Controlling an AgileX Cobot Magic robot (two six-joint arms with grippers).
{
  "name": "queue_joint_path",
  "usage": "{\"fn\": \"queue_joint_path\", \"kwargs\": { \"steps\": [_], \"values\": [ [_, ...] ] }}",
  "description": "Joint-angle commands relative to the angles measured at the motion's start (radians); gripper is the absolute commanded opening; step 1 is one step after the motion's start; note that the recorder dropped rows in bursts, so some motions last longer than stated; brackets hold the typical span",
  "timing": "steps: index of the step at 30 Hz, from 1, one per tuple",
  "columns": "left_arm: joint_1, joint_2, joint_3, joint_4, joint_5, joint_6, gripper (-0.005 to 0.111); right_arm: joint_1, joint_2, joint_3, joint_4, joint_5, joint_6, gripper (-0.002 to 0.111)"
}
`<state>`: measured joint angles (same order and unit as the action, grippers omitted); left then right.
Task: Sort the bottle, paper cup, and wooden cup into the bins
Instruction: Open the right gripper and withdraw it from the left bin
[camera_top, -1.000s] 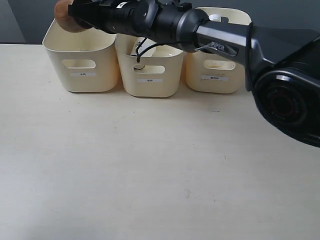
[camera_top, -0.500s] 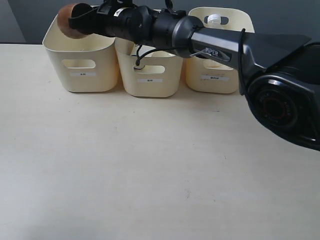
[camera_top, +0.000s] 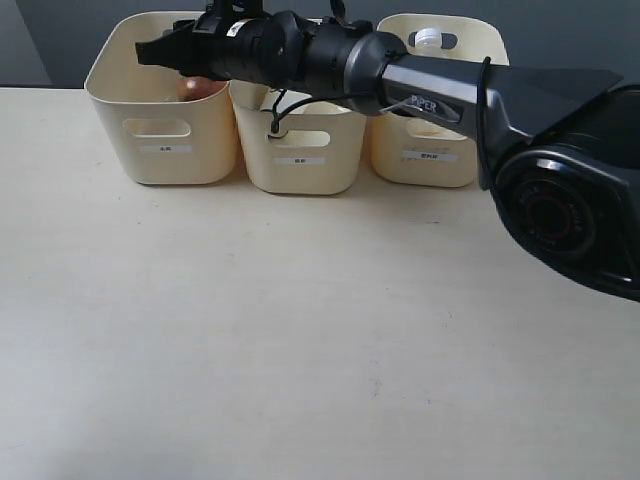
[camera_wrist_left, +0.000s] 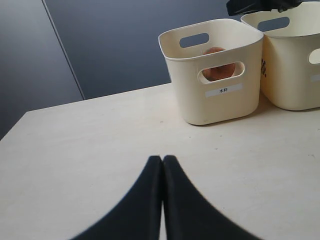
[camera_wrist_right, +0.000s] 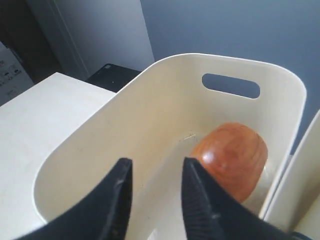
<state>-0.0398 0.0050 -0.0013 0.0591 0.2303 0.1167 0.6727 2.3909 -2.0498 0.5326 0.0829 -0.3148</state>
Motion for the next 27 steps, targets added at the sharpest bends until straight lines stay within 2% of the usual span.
{"fn": "queue_joint_path", "kwargs": {
  "steps": [1,3,5,11,18,20,24,27],
  "values": [
    [-0.003,-0.005,0.001,0.006,-0.005,-0.002,0.0,-0.003,-0.018,-0.009,-0.008,0.045,0.0,0.015],
    [-0.003,-0.005,0.001,0.006,-0.005,-0.002,0.0,-0.003,-0.025,-0.009,-0.012,0.077,0.0,0.005],
    [-0.003,-0.005,0.001,0.006,-0.005,-0.002,0.0,-0.003,-0.031,-0.009,-0.012,0.099,0.0,-0.001],
    [-0.003,-0.005,0.001,0.006,-0.005,-0.002,0.0,-0.003,-0.062,-0.009,-0.033,0.155,0.0,-0.001],
    [-0.003,-0.005,0.001,0.006,-0.005,-0.002,0.0,-0.003,-0.155,-0.009,-0.227,0.371,0.028,-0.001],
    [-0.003,-0.005,0.001,0.006,-0.005,-0.002,0.0,-0.003,-0.186,-0.009,-0.289,0.44,0.072,-0.001],
    [-0.003,-0.005,0.001,0.006,-0.005,-0.002,0.0,-0.003,-0.235,-0.009,-0.554,0.615,0.315,-0.001],
    [-0.003,-0.005,0.001,0.006,-0.005,-0.002,0.0,-0.003,-0.262,-0.009,-0.625,0.745,0.345,-0.001]
  ]
}}
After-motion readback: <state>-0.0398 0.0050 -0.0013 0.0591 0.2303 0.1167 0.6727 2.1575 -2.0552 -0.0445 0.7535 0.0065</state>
